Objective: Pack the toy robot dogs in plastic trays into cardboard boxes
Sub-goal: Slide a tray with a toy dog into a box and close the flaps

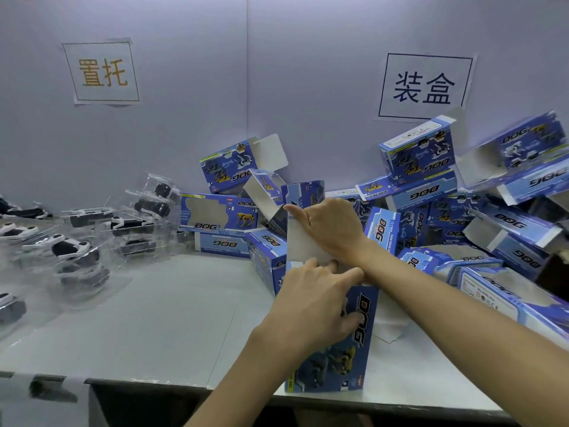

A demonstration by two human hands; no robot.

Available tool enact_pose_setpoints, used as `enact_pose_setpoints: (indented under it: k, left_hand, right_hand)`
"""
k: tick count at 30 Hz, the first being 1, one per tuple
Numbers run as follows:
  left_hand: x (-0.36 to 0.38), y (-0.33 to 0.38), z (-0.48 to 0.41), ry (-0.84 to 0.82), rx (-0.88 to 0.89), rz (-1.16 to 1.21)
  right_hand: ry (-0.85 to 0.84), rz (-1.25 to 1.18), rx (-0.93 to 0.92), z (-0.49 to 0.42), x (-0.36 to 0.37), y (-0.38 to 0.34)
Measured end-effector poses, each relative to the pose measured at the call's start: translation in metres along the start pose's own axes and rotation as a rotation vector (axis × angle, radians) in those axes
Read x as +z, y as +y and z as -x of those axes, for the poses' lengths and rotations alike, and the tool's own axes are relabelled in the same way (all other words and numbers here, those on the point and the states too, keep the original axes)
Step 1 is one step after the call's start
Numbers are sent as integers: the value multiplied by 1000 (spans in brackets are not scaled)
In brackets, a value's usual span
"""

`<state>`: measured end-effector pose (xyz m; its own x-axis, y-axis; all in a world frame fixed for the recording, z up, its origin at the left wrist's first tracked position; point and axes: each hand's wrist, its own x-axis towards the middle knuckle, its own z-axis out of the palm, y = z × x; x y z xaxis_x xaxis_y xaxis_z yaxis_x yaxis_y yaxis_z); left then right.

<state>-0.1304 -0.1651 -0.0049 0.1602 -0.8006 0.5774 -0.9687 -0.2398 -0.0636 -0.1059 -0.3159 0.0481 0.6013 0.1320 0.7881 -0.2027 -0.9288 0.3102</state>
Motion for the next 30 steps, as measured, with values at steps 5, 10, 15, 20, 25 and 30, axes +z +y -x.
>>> enact_pose_setpoints:
  k: [5, 10, 15, 20, 25, 30]
  left_hand:
    - [5, 1, 2, 40, 2, -31]
    - [6, 2, 3, 70, 2, -8]
    - [7, 5, 7, 103, -3, -24]
    - [7, 9, 10, 153, -5, -73]
    - [11, 10, 13, 205, 7, -97]
    - [11, 11, 16, 222, -6, -99]
  right_hand:
    - [-404, -313, 108, -16, -20, 10]
    - [-694, -436, 137, -24, -59, 42]
    - [-612, -689, 208, 16, -75, 32]
    - [-619, -750, 216, 49, -83, 18]
    - [-595, -796, 219, 73, -83, 10]
    - [-594, -878, 273, 65, -87, 12]
